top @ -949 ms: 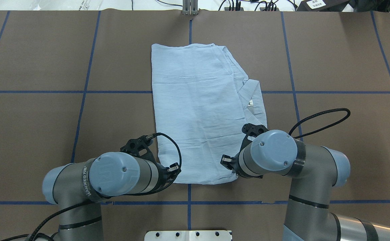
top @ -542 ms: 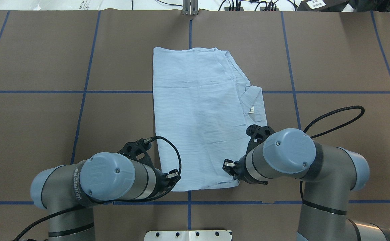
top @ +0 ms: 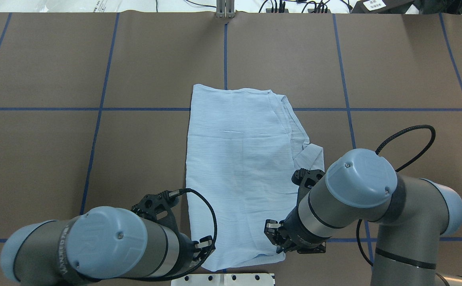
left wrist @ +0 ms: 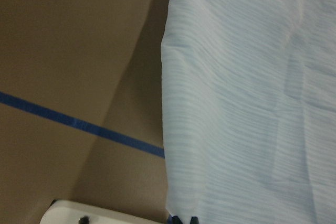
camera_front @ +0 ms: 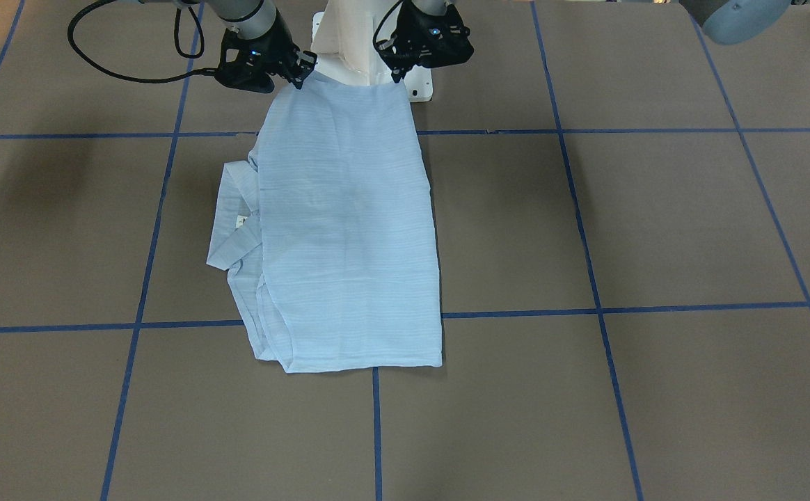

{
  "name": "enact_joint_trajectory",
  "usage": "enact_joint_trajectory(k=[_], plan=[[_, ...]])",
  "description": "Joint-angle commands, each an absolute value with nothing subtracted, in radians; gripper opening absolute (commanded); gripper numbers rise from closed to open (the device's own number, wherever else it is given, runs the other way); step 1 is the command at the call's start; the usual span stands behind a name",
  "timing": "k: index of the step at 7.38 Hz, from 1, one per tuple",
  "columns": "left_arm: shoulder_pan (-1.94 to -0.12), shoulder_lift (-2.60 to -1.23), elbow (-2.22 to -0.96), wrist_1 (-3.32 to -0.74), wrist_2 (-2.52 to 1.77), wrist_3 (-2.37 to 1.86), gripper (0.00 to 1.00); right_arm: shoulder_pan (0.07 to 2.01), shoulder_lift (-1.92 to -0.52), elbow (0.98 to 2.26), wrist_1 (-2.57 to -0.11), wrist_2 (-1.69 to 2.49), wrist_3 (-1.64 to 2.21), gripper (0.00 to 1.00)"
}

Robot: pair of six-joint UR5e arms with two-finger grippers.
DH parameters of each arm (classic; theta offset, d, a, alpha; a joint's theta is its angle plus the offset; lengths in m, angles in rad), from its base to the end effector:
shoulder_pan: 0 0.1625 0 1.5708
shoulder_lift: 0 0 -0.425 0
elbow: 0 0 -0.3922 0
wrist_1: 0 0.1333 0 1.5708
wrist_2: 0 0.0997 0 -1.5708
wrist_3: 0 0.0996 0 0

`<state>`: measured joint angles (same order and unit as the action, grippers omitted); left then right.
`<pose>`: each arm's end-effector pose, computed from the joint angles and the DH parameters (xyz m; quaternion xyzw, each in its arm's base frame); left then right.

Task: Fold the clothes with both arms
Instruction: 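Fold the near edge over toward the far edge with both grippers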

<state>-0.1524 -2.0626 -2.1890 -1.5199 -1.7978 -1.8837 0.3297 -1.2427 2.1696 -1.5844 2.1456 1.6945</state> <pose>0.4858 -0.1868 0.1464 -0.1377 0.4924 -0.1420 0.8476 -0.4470 -0.2366 0.2233 -0.2096 -0.4468 0.0717 0.8668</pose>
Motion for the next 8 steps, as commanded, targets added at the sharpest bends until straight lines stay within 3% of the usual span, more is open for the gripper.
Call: enact_joint_trajectory(k=[1, 5, 8], plan=[[-0.138, -2.068, -2.263, -1.451, -1.837, -1.882, 0.0, 0.339, -1.235, 2.177, -1.586, 2.169, 1.694, 0.0], [-0.397, -2.104, -2.195, -1.489, -1.841, -1.734, 0.0, 0.598, -1.126, 2.097, -1.58, 2.164, 1.611, 0.0], [-0.579, -2.152, -1.934, -1.748, -1.937, -1.706, 0.0, 0.698, -1.022, 1.91, -1.572, 2.163, 1.505, 0.0]])
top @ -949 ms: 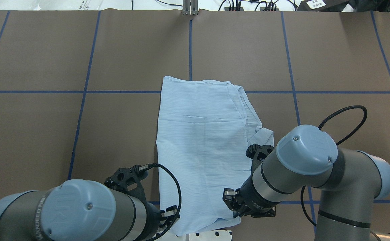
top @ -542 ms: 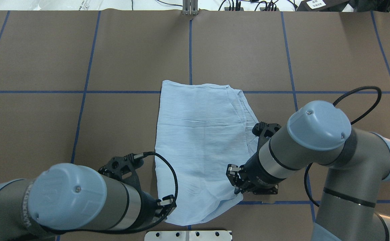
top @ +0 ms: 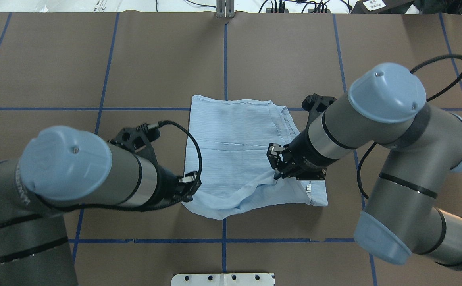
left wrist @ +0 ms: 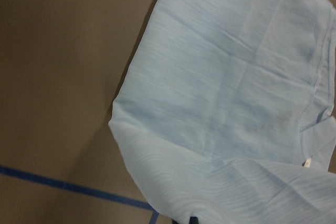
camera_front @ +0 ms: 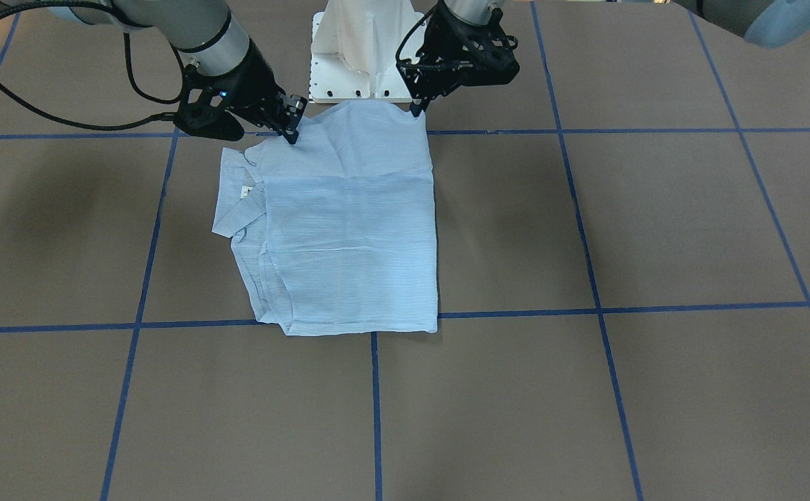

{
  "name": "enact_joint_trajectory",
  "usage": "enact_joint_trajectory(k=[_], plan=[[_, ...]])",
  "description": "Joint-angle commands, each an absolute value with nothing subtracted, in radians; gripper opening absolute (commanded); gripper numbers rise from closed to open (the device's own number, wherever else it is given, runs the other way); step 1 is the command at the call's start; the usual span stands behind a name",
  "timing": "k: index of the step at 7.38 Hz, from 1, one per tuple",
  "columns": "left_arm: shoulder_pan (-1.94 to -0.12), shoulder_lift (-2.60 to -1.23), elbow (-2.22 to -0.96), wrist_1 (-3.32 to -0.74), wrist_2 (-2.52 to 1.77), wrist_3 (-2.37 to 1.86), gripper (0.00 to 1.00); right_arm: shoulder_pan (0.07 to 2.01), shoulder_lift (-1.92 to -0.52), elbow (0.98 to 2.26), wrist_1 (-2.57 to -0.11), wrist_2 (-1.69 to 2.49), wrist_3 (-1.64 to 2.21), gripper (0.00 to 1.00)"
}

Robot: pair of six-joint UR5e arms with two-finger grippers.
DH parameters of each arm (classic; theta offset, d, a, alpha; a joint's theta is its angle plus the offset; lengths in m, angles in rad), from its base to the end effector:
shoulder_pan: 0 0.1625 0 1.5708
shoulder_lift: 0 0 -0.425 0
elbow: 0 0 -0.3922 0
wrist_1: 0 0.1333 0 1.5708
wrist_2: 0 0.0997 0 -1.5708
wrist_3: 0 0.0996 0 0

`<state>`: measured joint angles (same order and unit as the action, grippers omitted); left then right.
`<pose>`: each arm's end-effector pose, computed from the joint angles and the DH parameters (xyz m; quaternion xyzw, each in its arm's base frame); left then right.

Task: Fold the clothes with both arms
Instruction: 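Fold the near edge over toward the far edge with both grippers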

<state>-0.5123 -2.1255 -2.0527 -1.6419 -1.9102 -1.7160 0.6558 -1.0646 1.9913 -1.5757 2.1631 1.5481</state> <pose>0.4321 -0.3579 0.1390 -0.0466 0.5359 -0.1866 0.8221 -0.4025 -0.4077 0.1911 -0.1049 -0.4881 0.1433 0.8545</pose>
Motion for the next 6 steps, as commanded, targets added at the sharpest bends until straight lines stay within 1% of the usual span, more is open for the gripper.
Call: enact_joint_trajectory(k=[1, 2, 4, 6], plan=[[-0.612, -2.181, -1.854, -1.797, -1.937, -1.697, 0.0, 0.724, -0.976, 1.828, -1.572, 2.163, 1.467, 0.0], [-0.633, -2.193, -1.776, -1.865, -1.937, -1.697, 0.0, 0.744, -0.921, 1.733, -1.572, 2.163, 1.432, 0.0], [-0.667, -2.216, -1.663, -1.971, -1.937, -1.695, 0.0, 0.765, -0.836, 1.57, -1.571, 2.164, 1.387, 0.0], [-0.678, -2.278, -1.519, -2.066, -1.936, -1.697, 0.0, 0.787, -0.827, 1.478, -1.496, 2.164, 1.365, 0.0]])
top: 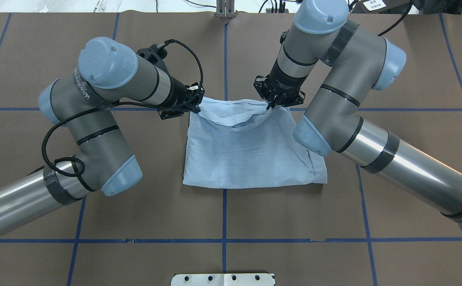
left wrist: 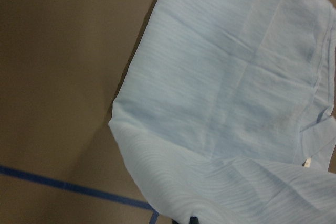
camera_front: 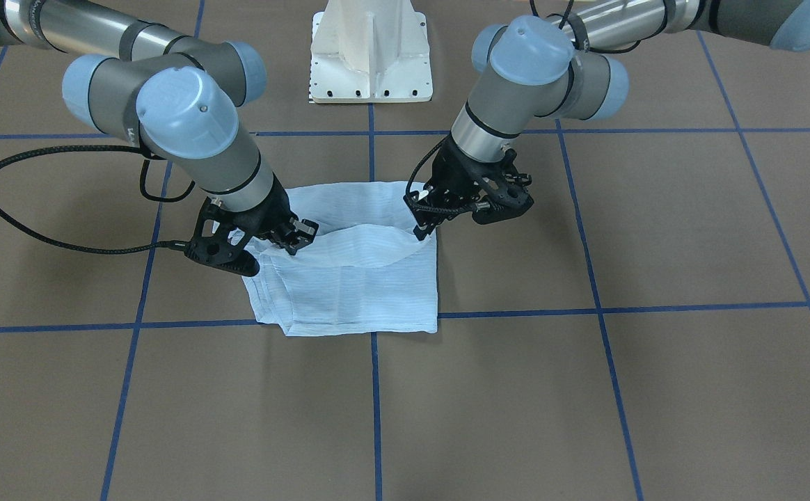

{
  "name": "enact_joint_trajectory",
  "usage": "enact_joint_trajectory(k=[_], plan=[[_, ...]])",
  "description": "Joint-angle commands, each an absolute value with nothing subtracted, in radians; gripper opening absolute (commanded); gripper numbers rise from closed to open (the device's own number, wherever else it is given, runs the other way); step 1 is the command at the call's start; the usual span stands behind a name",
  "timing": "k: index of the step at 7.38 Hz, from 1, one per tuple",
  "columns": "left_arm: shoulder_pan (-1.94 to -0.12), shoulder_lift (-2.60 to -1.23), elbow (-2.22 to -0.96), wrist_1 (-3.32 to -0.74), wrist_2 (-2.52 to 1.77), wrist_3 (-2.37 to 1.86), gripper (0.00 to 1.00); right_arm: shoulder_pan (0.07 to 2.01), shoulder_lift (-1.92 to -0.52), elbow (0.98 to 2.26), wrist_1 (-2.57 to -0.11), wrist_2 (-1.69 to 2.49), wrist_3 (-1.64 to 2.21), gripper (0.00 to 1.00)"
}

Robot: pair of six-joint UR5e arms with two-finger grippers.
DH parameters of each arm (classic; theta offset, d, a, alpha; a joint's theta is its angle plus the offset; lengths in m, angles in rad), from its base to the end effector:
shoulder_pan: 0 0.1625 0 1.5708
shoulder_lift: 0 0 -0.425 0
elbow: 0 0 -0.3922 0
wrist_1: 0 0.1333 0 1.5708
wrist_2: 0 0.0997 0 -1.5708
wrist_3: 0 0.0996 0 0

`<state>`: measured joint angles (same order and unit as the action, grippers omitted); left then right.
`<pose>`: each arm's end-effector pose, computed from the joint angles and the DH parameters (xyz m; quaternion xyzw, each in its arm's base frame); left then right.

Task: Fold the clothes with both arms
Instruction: 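Fold the near edge over toward the far edge with both grippers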

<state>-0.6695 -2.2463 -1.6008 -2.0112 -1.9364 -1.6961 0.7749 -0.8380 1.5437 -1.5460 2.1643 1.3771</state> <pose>0.4806 -0.5049 0.1874 -0.0039 0.5545 -0.2289 0.8001 -0.4546 -0.5537 0.2190 -0.0827 -0.4295 0.1559 0.8857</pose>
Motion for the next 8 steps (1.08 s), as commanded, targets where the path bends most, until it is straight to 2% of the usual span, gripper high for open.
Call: enact_joint_trajectory(k=[1, 4, 5, 6, 8], plan=[[-0.684, -2.279, -1.506, -2.086, -1.936, -1.698, 0.0, 0.787, -0.825, 1.416, -1.429, 2.164, 1.364, 0.0], [-0.687, -2.313, -1.445, -2.109, -1.934, -1.7, 0.0, 0.787, -0.766, 1.295, -1.368, 2.164, 1.364, 0.0], [-0.696, -2.315, -1.445, -2.115, -1.933, -1.704, 0.1, 0.787, -0.767, 1.292, -1.358, 2.166, 1.364, 0.01], [-0.703, -2.313, -1.437, -2.131, -1.928, -1.701, 0.99, 0.784, -0.769, 1.287, -1.332, 2.163, 1.358, 0.99], [-0.758, -2.312, -1.433, -2.117, -1.934, -1.697, 1.0, 0.825, -0.773, 1.292, -1.324, 2.184, 1.257, 1.0]])
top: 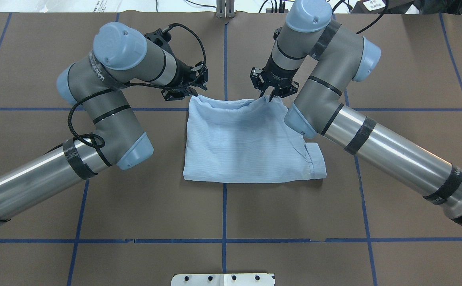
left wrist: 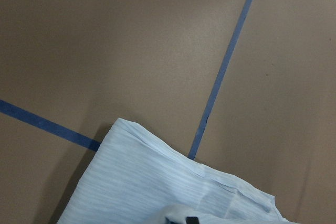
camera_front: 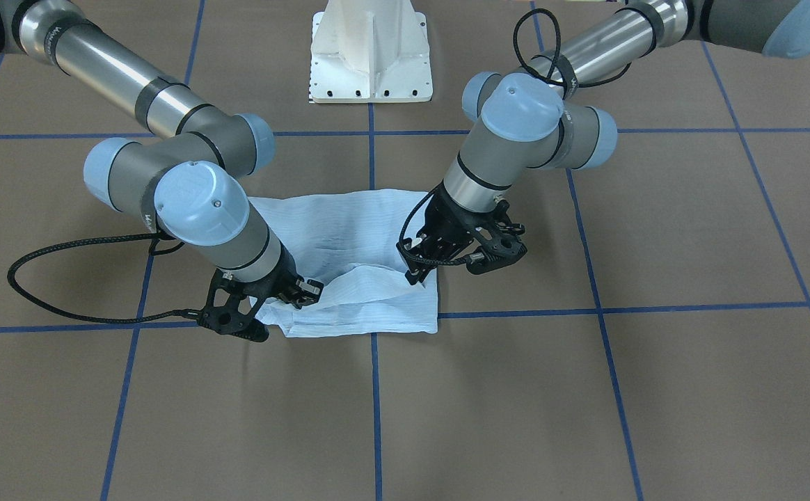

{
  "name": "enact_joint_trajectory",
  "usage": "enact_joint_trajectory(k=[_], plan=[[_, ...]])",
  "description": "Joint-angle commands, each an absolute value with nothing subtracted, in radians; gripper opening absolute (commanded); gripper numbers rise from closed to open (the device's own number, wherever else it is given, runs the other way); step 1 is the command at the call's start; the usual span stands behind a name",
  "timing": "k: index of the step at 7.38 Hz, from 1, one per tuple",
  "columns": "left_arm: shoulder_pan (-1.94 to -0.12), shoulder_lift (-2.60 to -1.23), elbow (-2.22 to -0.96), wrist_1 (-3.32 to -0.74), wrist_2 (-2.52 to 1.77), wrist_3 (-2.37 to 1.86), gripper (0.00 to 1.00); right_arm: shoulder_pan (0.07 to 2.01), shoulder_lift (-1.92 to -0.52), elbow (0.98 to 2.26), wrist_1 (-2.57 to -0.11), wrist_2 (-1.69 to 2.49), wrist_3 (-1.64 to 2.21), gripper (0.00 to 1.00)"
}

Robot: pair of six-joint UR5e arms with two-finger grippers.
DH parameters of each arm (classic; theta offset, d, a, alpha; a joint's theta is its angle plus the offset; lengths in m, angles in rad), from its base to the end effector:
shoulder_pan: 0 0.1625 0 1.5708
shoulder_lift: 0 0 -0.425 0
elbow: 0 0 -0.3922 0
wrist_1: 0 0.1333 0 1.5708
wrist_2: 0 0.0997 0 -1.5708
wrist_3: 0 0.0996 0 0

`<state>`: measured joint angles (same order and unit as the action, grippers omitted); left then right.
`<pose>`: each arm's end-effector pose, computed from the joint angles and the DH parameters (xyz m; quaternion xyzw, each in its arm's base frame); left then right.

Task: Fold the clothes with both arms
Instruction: 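Open both grippers and release the folded shirt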

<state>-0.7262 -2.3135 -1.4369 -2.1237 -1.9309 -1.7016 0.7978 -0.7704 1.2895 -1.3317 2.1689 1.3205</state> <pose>0.4839 -0.5610 0.1969 0.0152 0.5600 -0.2524 0.7890 -0.4856 -0.6083 0.2551 -0.0600 -0.4431 0.1350 0.8842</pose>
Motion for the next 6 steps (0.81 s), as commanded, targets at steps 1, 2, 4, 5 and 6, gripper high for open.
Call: enact_joint_trajectory(k=[1, 2, 4, 5, 6], plan=[[-0.776, -2.307, -1.428, -2.108, -1.939, -1.694, 1.0, 0.834, -0.775, 1.302, -1.324, 2.209, 1.25, 1.0], [-0.784, -2.304, -1.428, -2.105, -1.959, -1.694, 1.0, 0.833, -0.784, 1.334, -1.324, 2.22, 1.249, 1.0], [-0.793, -2.232, -1.507, -2.042, -2.013, -1.631, 1.0, 0.786, -0.79, 1.387, -1.328, 2.179, 1.246, 1.0], [-0.798, -2.179, -1.599, -1.97, -2.013, -1.536, 1.0, 0.75, -0.807, 1.425, -1.33, 2.101, 1.197, 1.0], [-0.816, -2.118, -1.694, -1.907, -2.013, -1.403, 1.0, 0.738, -0.854, 1.469, -1.338, 2.045, 1.092, 1.0]])
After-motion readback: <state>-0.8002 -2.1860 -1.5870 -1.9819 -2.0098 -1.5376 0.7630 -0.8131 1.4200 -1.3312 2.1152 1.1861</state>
